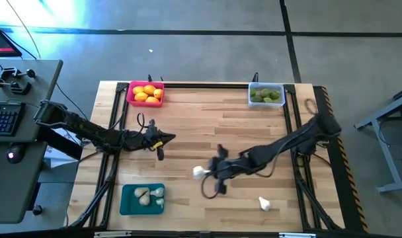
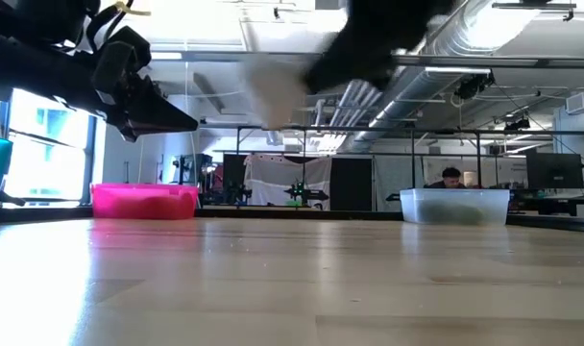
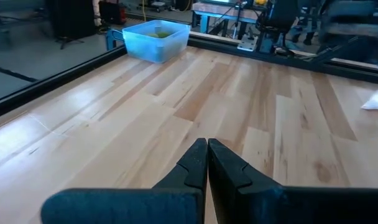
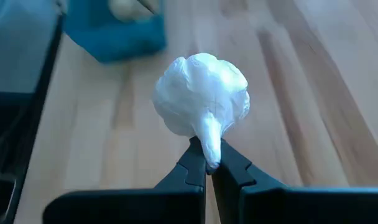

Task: Sort produce into baskets
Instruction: Put the top garlic into the blue bin

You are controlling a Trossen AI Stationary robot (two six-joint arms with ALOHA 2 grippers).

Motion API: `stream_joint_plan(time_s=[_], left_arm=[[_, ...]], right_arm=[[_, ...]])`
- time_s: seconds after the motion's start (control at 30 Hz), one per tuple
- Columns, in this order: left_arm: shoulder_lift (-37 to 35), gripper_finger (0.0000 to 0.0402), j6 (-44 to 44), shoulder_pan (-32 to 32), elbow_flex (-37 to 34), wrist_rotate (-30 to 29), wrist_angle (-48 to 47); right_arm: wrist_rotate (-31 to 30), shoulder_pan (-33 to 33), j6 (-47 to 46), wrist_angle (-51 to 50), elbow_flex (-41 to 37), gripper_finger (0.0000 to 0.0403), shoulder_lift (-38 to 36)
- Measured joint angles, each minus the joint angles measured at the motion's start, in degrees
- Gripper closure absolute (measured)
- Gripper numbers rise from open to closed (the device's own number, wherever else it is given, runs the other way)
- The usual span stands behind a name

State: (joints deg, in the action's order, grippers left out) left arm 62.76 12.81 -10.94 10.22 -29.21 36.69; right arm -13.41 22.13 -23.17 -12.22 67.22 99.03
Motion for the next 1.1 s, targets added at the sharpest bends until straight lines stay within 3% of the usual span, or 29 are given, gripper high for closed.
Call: stream_joint_plan(time_s=[0.37,0.67,0.93,1.1], left_arm=[[0.0,0.0401,-1.9,1.7,0.0,0.6,0.1],[0.0,0.0401,-2.1,2.4,0.0,0.6,0.1],[0.0,0.0402,-2.0,2.4,0.0,0.6,0.1],[0.0,0.0402,-2.0,2.4,0.0,0.6,0.0]], right_arm=[[2.7,-0.6,15.5,4.7,26.6,0.0403,21.6],[8.8,-3.0,18.1,4.4,45.7,0.0403,36.9],[14.3,-5.2,12.0,4.3,52.0,0.0397,42.7],[15.7,-5.5,12.1,4.0,52.0,0.0344,43.2]])
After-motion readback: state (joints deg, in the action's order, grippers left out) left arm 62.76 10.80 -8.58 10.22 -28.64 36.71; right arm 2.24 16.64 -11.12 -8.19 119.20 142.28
